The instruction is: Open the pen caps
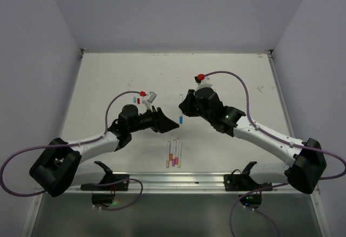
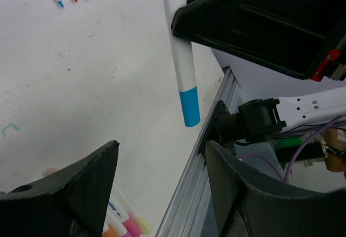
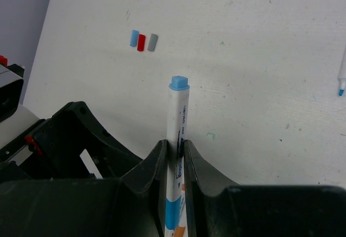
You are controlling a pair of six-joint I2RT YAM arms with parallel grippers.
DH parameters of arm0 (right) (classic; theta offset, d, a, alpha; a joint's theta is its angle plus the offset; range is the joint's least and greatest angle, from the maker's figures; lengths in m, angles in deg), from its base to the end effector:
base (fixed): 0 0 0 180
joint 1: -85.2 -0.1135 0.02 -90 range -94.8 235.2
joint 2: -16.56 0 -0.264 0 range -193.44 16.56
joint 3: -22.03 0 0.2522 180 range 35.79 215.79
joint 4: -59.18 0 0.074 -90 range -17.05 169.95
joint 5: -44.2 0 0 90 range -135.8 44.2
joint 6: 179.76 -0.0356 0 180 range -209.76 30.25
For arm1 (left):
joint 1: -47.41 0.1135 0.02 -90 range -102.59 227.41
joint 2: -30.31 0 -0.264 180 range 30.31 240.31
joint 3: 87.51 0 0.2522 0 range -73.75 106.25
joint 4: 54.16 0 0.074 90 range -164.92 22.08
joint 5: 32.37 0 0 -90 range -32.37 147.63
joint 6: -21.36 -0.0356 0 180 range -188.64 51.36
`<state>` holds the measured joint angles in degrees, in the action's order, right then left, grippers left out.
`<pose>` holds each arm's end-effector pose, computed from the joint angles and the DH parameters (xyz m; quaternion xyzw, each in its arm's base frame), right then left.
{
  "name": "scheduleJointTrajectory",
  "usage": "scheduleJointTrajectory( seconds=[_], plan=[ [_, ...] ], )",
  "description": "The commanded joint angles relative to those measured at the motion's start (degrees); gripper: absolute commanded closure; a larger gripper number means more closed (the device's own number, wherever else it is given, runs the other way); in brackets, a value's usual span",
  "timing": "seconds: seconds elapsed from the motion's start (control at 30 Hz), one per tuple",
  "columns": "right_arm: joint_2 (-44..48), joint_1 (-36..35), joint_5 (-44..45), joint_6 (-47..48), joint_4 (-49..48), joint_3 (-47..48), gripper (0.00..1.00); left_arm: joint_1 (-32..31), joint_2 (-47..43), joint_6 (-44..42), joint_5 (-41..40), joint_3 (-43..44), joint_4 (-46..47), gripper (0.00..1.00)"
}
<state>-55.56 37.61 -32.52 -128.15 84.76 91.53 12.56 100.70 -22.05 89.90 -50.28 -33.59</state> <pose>0.1994 0.2061 0.3019 -0.0092 0.8543 0.2752 0.4408 0.1895 -0.1551 0.2015 0.0962 0.7635 -0.5562 0.3138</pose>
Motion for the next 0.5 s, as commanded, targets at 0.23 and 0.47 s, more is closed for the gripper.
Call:
scheduleJointTrajectory(
  seconds=[0.23,0.47],
  plan=[
    [0.0,0.1,-1.6,-1.9,-5.7,-0.8,1.0,-3.1,4.3,4.5,-5.2,6.7,7.9,0.33],
    [0.1,0.2,-0.7,-2.7,-6.3,-1.3,1.0,-4.6,6.3,4.0,-6.5,8.4,6.6,0.48]
  ],
)
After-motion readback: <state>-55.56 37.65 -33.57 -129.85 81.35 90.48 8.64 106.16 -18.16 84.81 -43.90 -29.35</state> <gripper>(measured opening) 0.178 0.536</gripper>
